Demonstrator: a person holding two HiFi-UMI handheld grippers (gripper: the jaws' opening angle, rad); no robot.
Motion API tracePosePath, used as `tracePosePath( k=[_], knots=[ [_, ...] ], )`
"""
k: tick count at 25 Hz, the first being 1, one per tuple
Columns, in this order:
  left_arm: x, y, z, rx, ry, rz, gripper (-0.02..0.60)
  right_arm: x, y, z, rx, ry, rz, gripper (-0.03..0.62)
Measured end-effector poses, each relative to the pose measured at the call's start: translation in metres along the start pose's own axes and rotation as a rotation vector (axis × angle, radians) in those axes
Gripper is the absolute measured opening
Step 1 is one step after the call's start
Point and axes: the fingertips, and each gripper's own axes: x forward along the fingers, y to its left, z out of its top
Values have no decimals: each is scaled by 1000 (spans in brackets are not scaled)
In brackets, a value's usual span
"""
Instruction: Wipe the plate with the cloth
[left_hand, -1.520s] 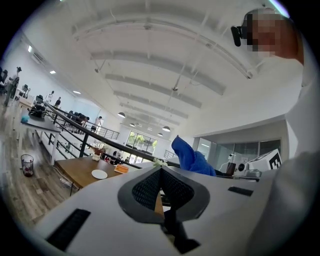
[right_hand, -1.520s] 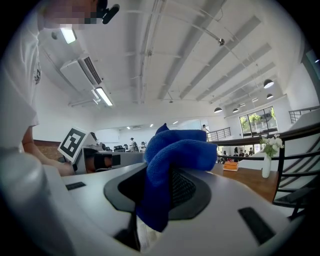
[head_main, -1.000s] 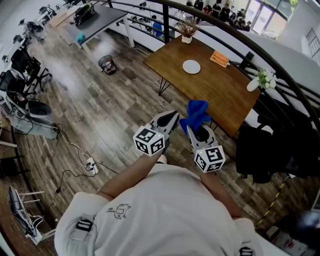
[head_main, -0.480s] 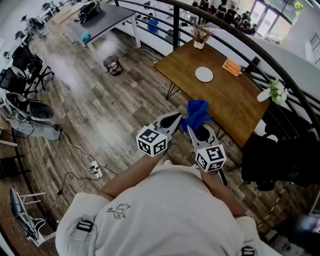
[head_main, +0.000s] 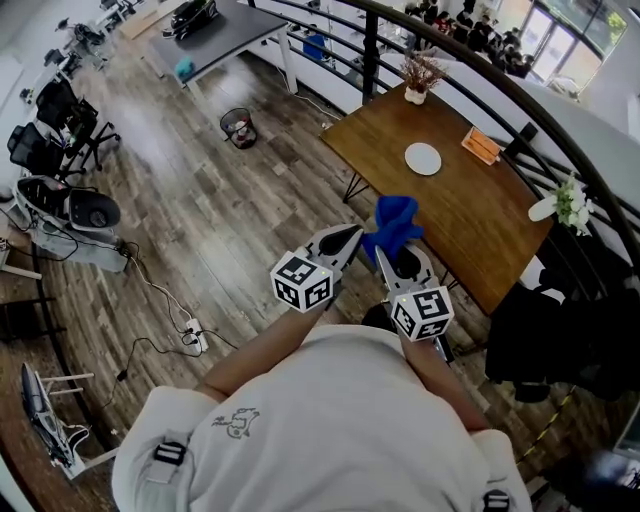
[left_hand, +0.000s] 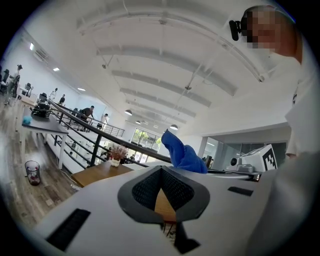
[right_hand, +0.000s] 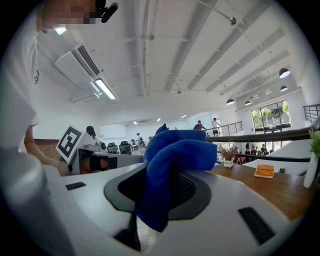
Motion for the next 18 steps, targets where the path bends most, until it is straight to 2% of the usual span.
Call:
tracePosePath(
  k=[9,18],
  knots=[
    [68,21,10,1,10,12,6,28,-66,15,14,-14,6,110],
    [194,34,1,-19,60,8,6,44,-190,16,64,9,-29,110]
  ],
)
